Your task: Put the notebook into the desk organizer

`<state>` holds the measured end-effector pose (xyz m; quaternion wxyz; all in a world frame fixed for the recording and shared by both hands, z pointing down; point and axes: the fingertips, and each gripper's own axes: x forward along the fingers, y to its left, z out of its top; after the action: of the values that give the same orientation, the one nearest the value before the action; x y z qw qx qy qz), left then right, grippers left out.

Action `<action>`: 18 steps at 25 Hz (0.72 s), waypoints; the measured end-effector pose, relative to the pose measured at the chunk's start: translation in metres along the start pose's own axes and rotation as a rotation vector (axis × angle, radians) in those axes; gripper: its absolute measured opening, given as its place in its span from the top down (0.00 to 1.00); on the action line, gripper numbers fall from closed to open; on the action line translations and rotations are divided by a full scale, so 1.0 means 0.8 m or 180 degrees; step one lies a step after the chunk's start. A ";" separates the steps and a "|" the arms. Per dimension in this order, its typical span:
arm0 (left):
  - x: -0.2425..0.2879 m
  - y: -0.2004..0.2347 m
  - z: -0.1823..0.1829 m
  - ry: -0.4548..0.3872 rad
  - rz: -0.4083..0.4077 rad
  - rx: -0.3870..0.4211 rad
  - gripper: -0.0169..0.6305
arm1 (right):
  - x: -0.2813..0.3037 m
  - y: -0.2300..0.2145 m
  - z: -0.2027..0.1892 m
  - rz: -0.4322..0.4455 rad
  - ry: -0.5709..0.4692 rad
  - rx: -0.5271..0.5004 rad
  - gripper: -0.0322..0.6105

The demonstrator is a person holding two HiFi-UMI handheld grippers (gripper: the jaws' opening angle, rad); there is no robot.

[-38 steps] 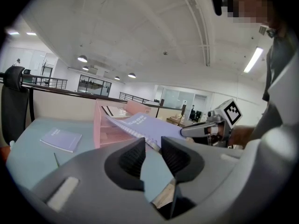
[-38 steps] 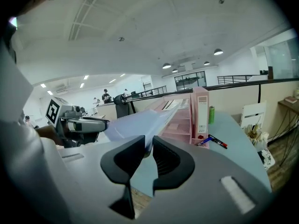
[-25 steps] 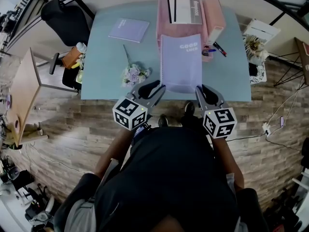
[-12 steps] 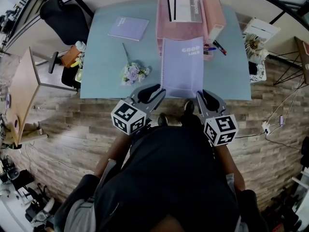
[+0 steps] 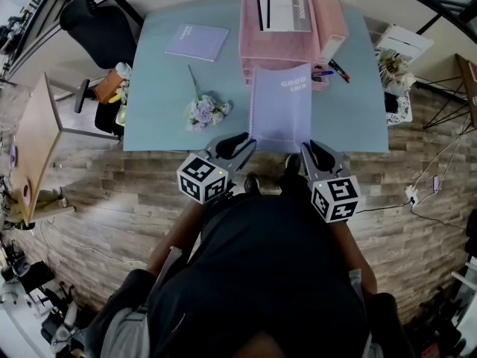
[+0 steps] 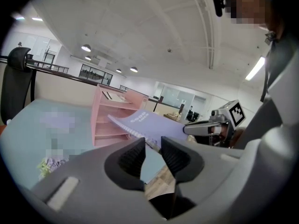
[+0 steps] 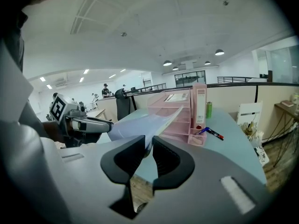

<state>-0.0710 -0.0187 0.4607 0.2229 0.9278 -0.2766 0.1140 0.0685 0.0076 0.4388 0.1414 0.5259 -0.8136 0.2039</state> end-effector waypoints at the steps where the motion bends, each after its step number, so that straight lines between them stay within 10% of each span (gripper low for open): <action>1: 0.003 0.002 -0.005 0.0022 0.0002 -0.0031 0.73 | 0.002 -0.001 -0.004 -0.0006 0.0010 -0.0009 0.86; 18: 0.037 0.037 -0.087 0.0377 0.0105 -0.0272 0.73 | 0.042 -0.016 -0.077 -0.0025 0.0182 -0.0004 0.86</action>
<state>-0.0700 -0.0216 0.5418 0.2764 0.9044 -0.2829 0.1604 0.0676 0.0055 0.5105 0.1657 0.5229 -0.8073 0.2178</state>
